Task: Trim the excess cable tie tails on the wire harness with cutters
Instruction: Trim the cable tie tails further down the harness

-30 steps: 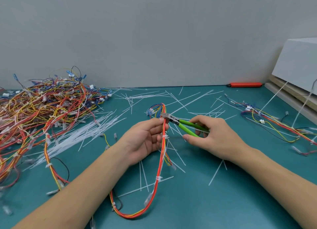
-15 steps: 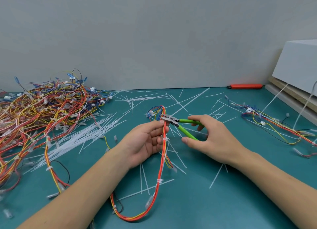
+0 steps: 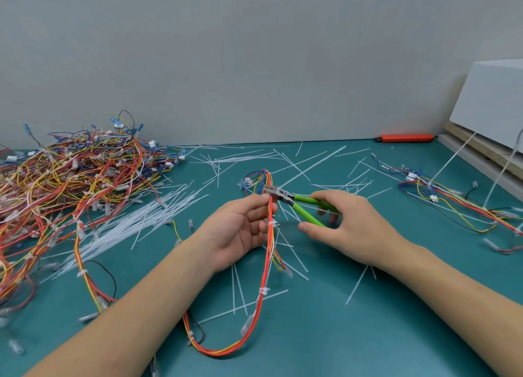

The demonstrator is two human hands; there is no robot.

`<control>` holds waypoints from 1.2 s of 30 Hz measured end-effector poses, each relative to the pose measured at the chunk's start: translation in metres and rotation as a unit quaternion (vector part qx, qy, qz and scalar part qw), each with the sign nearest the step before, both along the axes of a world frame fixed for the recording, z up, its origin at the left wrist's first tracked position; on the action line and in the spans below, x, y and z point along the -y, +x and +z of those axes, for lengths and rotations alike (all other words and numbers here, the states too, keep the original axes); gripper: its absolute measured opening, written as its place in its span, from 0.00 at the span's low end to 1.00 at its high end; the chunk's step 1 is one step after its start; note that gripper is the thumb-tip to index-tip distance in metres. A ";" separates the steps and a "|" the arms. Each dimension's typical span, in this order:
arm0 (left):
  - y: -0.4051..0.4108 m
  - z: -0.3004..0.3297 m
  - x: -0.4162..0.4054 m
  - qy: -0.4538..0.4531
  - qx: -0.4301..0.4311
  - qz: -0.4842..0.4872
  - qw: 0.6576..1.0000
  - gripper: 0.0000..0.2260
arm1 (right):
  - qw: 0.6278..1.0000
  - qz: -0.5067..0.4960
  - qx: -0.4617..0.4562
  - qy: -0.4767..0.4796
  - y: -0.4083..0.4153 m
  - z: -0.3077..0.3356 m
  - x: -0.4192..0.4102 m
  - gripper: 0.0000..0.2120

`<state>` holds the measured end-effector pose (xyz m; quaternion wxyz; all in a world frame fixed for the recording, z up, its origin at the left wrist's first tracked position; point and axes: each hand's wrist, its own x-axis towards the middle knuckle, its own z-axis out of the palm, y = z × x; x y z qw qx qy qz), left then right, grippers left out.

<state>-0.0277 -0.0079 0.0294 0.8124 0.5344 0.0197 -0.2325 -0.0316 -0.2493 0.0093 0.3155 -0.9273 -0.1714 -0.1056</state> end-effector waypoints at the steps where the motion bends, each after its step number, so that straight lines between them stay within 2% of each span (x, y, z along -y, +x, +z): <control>1: 0.000 0.000 0.000 0.003 0.003 -0.001 1.000 0.05 | 1.000 0.006 -0.008 -0.003 -0.001 0.000 0.000 0.33; 4: 0.000 0.000 0.000 0.005 0.006 -0.002 1.000 0.06 | 0.999 0.017 -0.034 -0.026 -0.004 0.003 -0.002 0.40; 11: 0.000 -0.002 0.001 0.009 0.013 0.000 1.000 0.08 | 0.981 0.062 -0.106 -0.151 -0.006 0.014 0.005 0.57; 18: 0.000 -0.003 0.001 0.020 0.018 0.001 1.000 0.09 | 0.972 0.075 -0.124 -0.186 -0.005 0.019 0.017 0.61; 20: 0.000 -0.003 0.000 0.019 0.017 -0.002 1.000 0.08 | 0.971 0.062 -0.114 -0.202 -0.004 0.023 0.022 0.60; 22: 0.001 -0.003 0.000 0.021 0.019 -0.006 1.000 0.06 | 0.973 0.062 -0.098 -0.199 -0.003 0.024 0.025 0.55; 27: 0.003 -0.003 -0.001 0.004 0.002 0.004 1.000 0.05 | 0.988 0.063 -0.058 -0.130 -0.001 0.014 0.020 0.42; 33: 0.004 0.000 -0.003 -0.016 -0.036 0.019 0.999 0.07 | 0.996 0.069 -0.020 -0.057 0.003 0.007 0.019 0.40; 36: 0.004 0.003 -0.003 -0.019 -0.039 0.019 0.999 0.04 | 0.997 0.076 -0.025 -0.021 0.005 0.008 0.020 0.38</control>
